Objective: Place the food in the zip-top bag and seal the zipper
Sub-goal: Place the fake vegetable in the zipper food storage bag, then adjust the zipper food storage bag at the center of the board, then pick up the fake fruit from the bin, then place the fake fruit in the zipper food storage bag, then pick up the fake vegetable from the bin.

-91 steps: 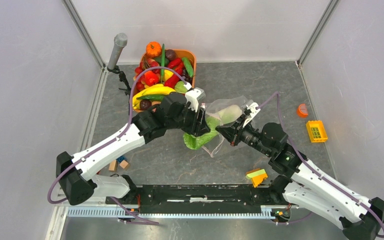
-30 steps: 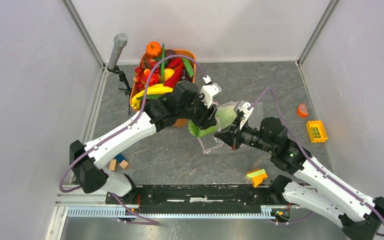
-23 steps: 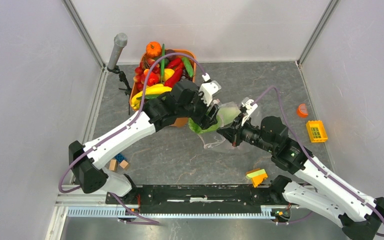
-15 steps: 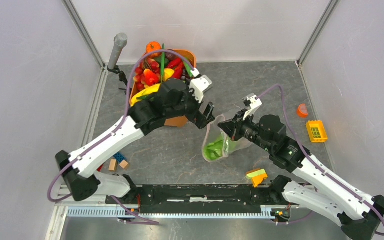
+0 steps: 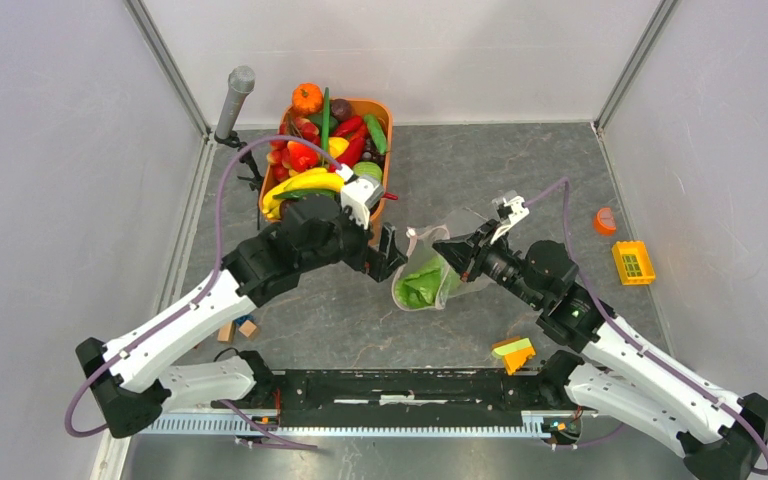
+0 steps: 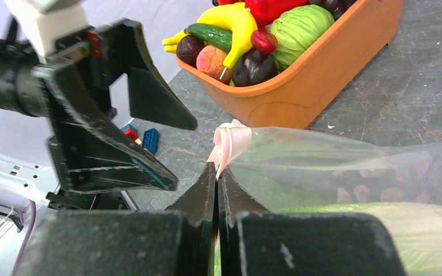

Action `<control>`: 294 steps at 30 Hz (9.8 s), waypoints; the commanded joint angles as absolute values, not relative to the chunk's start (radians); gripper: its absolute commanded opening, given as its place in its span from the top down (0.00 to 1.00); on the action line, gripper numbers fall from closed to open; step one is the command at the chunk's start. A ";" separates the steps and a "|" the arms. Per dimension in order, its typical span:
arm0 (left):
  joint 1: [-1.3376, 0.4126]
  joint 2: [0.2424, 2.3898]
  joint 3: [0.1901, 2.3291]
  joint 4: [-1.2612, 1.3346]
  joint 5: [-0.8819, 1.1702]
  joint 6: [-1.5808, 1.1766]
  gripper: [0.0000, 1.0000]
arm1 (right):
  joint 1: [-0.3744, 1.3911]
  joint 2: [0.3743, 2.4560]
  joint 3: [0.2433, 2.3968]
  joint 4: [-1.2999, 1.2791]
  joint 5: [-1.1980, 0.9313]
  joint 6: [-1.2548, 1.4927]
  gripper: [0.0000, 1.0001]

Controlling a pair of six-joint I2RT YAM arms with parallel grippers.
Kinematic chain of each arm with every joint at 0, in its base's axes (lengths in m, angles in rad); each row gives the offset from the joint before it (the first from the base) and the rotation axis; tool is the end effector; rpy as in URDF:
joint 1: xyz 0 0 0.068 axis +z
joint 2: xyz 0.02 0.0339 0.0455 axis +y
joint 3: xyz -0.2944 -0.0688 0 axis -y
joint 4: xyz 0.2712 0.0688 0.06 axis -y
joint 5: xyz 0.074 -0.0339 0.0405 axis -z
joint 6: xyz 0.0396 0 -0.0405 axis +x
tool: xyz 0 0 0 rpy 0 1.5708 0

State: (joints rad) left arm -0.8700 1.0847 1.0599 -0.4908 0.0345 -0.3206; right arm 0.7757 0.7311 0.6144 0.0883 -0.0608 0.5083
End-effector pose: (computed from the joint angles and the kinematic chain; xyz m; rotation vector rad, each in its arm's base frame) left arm 0.1627 -0.1949 0.3711 0.6116 2.0893 -0.7424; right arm 0.1344 0.1352 0.3349 -0.2765 1.6783 1.0310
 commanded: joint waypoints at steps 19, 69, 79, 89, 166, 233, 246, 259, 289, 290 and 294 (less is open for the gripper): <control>-0.870 1.293 1.094 -0.249 0.127 -0.455 0.88 | 0.773 0.613 0.556 0.269 -0.100 0.474 1.00; -0.840 1.399 1.336 -0.339 0.015 -0.278 0.47 | 0.775 0.638 0.615 0.118 -0.030 0.408 1.00; -0.824 1.234 1.286 -0.414 0.006 -0.234 0.00 | 0.775 0.637 0.533 0.185 0.081 0.483 1.00; -0.683 1.153 1.301 -0.548 -0.126 -0.166 0.00 | 0.775 0.636 0.486 0.256 0.056 0.506 1.00; -0.780 0.934 1.018 -0.714 1.054 -0.013 0.97 | 0.775 0.641 0.513 0.296 -0.126 0.418 1.00; -0.704 1.038 1.166 -0.507 -0.194 -0.356 0.00 | 0.775 0.724 0.734 -0.121 0.352 0.406 1.00; -0.702 1.144 1.138 -0.275 0.021 0.113 0.00 | 0.775 0.663 0.595 0.076 0.200 0.425 1.00; -0.724 1.246 1.062 -0.130 0.046 0.596 0.18 | 0.775 0.679 0.598 0.120 0.129 0.451 1.00; -0.727 1.299 1.017 0.067 0.013 0.726 0.98 | 0.775 0.659 0.577 0.096 0.159 0.468 1.00; -0.727 1.292 1.016 0.074 0.020 0.718 0.98 | 0.775 0.658 0.576 0.096 0.160 0.468 0.99; -0.727 1.239 0.992 0.132 0.030 0.698 0.98 | 0.775 0.657 0.572 0.098 0.160 0.470 0.99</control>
State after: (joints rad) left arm -0.7223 1.3197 1.0054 0.0406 -0.0071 0.7002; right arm 0.7750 0.6724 0.5552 0.0509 0.1440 0.4572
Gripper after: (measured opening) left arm 0.202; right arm 0.010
